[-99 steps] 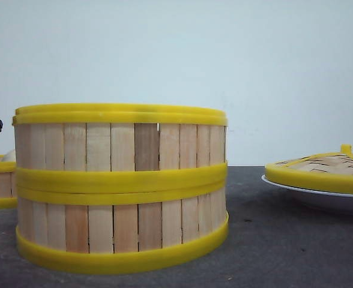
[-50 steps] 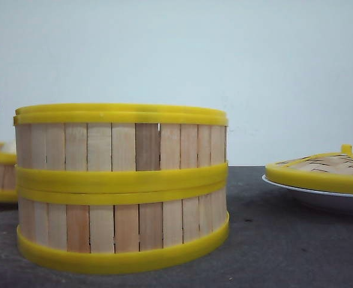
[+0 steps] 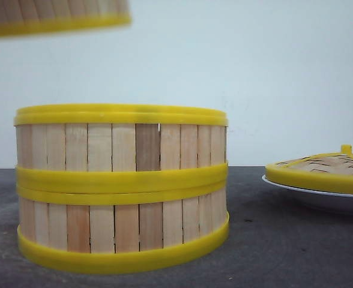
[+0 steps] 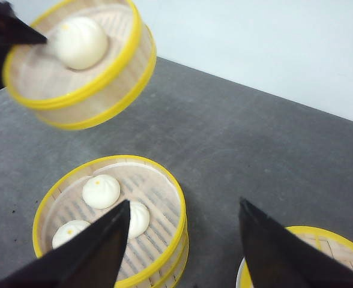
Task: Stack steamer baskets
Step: 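Lift the basket with the left gripper and set it atop the stack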
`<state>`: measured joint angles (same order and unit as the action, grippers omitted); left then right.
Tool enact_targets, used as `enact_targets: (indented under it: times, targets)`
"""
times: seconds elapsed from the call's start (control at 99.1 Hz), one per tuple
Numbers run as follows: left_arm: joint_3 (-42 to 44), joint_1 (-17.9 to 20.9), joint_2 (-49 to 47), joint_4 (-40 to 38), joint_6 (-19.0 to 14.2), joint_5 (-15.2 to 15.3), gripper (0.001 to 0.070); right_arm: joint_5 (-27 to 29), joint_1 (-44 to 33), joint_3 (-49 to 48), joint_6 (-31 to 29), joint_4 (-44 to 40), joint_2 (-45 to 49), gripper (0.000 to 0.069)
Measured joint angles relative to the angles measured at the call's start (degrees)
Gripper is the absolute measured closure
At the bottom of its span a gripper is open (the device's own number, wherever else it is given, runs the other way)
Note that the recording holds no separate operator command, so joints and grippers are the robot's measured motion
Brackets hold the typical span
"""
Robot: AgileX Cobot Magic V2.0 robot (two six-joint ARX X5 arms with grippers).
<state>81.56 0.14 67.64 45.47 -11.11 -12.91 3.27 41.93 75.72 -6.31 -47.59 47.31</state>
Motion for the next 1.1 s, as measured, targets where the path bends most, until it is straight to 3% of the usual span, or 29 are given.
enact_targets:
  times: [0.111,0.242,0.535,0.716,1.099]
  targets:
    - [0.0,-4.5,-2.0,3.1,1.6,-2.1,0.0682,0.0,0.0,0.0,0.0,0.0,-0.8,0.0344]
    - [0.0,-10.7,-1.4,5.8,3.0,-1.9,0.0682,0.0,0.0,0.0,0.0,0.0,-2.3,0.0344]
    - [0.0,-21.4,7.0,7.3,4.4,3.6,0.0682,0.0,0.0,0.0,0.0,0.3,-4.7,0.0344]
    - [0.0,-23.8,11.5,9.5,5.2,6.5,0.0682,0.0,0.0,0.0,0.0,0.3,-5.2,0.0344]
    - [0.0,-23.9,14.2,10.4,6.2,8.0,0.0682,0.0,0.0,0.0,0.0,0.3,-5.3,0.0344]
